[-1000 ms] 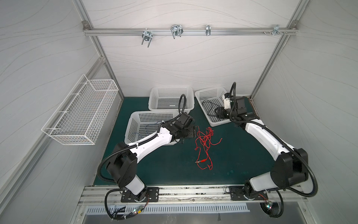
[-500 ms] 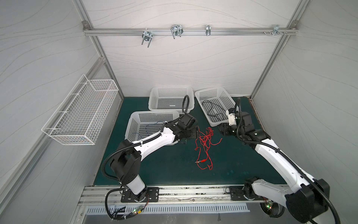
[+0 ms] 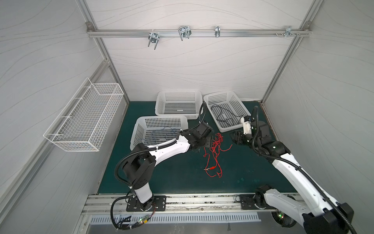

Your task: Untangle the cables

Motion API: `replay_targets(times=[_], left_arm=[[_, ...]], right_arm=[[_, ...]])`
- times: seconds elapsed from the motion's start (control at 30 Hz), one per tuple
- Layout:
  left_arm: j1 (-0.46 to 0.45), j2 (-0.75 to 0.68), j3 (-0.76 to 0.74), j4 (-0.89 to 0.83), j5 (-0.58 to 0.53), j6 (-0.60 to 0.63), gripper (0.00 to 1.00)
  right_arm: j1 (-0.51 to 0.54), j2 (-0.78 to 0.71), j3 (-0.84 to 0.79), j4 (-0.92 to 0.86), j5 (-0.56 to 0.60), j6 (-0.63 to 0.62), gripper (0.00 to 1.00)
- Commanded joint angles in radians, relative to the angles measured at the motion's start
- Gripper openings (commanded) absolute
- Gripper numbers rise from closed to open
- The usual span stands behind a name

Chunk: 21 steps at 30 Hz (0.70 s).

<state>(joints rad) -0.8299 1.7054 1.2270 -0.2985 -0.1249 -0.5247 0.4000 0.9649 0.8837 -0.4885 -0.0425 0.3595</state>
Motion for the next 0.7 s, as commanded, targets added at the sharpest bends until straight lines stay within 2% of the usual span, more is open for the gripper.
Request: replay_targets(times=[0.0, 0.1, 0.3, 0.6, 0.67], left_arm=[[0.0, 0.041, 0.011, 0.118, -0.061, 0.032, 0.65], [-0.001, 0.07, 0.029, 0.141, -0.047, 0.049, 0.57], [-0.002, 0.11, 0.06, 0.142, -0.018, 0.071, 0.35], [-0.005, 0.08, 0.068, 0.103, -0.037, 0.088, 0.01], [-0.005, 0.055, 0.068, 0.085, -0.041, 0.099, 0.0]], right_arm=[[0.005, -0.031, 0.001, -0.036, -0.003, 0.019, 0.62], [0.005, -0.044, 0.003, -0.046, 0.005, 0.022, 0.62], [0.005, -0.06, 0.003, -0.06, 0.011, 0.023, 0.62], [0.005, -0.069, -0.023, -0.042, 0.031, 0.037, 0.63], [0.004, -0.069, -0.029, -0.034, 0.039, 0.038, 0.64]])
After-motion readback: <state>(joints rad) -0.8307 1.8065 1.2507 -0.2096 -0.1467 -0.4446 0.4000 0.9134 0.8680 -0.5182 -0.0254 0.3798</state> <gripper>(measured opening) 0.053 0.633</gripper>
